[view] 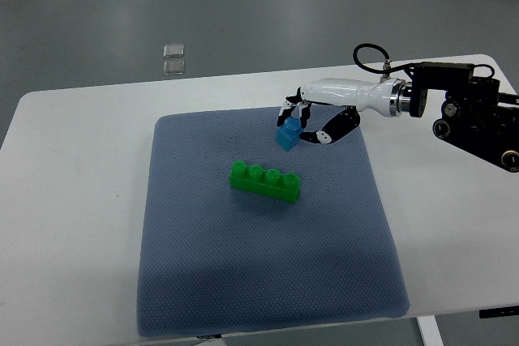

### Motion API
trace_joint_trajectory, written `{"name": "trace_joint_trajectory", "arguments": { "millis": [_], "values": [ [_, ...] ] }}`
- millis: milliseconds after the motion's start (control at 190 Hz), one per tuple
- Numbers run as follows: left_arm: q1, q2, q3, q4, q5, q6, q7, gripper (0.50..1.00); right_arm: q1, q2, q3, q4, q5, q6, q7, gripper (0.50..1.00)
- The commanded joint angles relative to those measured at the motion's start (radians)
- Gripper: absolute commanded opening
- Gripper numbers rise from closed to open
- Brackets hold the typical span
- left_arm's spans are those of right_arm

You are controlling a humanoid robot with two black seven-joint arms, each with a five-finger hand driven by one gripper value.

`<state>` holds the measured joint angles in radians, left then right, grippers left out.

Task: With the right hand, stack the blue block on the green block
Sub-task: 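Lift the blue block and carry it over the green block, then lower the blue block onto the green block's studs with the right hand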

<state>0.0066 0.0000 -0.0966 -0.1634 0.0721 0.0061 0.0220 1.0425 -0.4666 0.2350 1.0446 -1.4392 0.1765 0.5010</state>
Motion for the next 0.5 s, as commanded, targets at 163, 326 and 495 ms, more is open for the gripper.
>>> {"name": "trace_joint_trajectory", "arguments": {
  "millis": [163,326,495],
  "values": [
    [0.0,0.0,0.0,0.001,0.0,0.0,-0.001,1.0,0.007,0.052,-0.029,-0.003,-0.038,0.0,0.06,0.5],
    [0.0,0.0,0.0,-0.001,0.0,0.0,-0.001,1.0,0.036,0.072,-0.079,-0.014,-0.061,-0.005,0.083,0.5],
    [0.0,0.0,0.0,-0.001,0.0,0.0,0.001,1.0,0.041,0.091,-0.086,-0.034,-0.082,-0.006,0.079,0.5]
  ]
}}
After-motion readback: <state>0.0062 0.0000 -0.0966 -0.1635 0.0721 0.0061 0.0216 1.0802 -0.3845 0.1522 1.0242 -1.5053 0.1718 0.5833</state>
